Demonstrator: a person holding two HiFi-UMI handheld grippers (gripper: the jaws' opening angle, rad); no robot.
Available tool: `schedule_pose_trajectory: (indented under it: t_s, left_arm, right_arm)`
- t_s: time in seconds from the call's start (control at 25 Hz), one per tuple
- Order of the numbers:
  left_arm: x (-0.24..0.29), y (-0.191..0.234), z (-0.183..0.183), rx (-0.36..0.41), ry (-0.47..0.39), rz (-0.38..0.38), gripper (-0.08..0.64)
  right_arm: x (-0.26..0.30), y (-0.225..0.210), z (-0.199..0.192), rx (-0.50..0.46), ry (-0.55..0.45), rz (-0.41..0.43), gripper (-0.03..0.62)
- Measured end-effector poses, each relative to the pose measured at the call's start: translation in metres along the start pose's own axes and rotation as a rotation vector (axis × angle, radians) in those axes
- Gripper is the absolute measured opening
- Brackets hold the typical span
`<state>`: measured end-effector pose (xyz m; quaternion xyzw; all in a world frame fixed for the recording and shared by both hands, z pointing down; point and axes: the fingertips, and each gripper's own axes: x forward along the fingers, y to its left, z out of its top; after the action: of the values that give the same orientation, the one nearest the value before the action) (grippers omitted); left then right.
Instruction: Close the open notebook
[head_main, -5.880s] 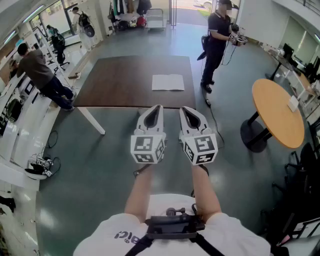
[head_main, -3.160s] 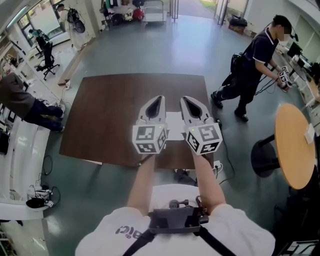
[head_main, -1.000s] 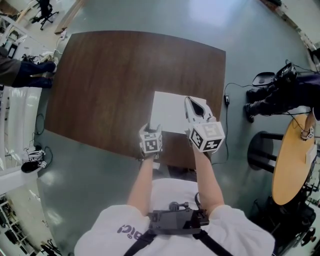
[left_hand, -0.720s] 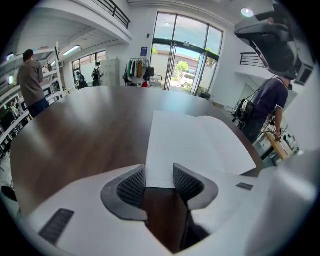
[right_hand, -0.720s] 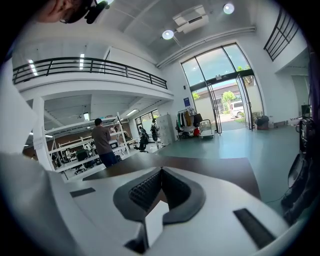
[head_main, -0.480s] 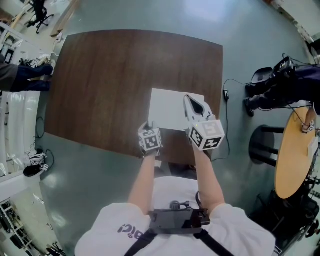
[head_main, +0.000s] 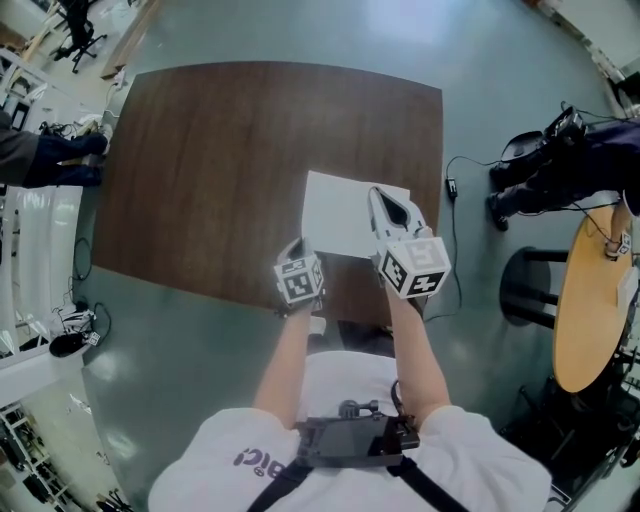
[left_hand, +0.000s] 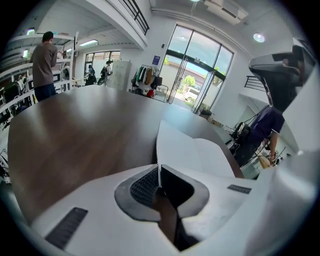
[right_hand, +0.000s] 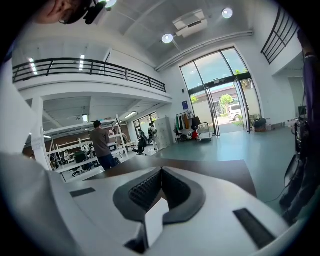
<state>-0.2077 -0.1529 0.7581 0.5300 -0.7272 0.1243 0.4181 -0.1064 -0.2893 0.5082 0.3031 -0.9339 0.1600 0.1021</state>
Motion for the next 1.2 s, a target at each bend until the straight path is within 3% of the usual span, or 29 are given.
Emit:
schedule_pose_trajectory:
  t_s: [0.6,1.2]
  left_arm:
    - [-0.040,-0.060,0.030,0.134,-0.091,-0.099,0.021]
    - [-0.052,-0.161,0.019,0.231,-0.059,-0.291,0.020]
  right_arm:
    - [-0.037,-0.003,0.014,0.020,-0.082,-0.067,0.003]
    - [-0.094,-0.040,0.016,0.063,-0.150,-0.176,0.003]
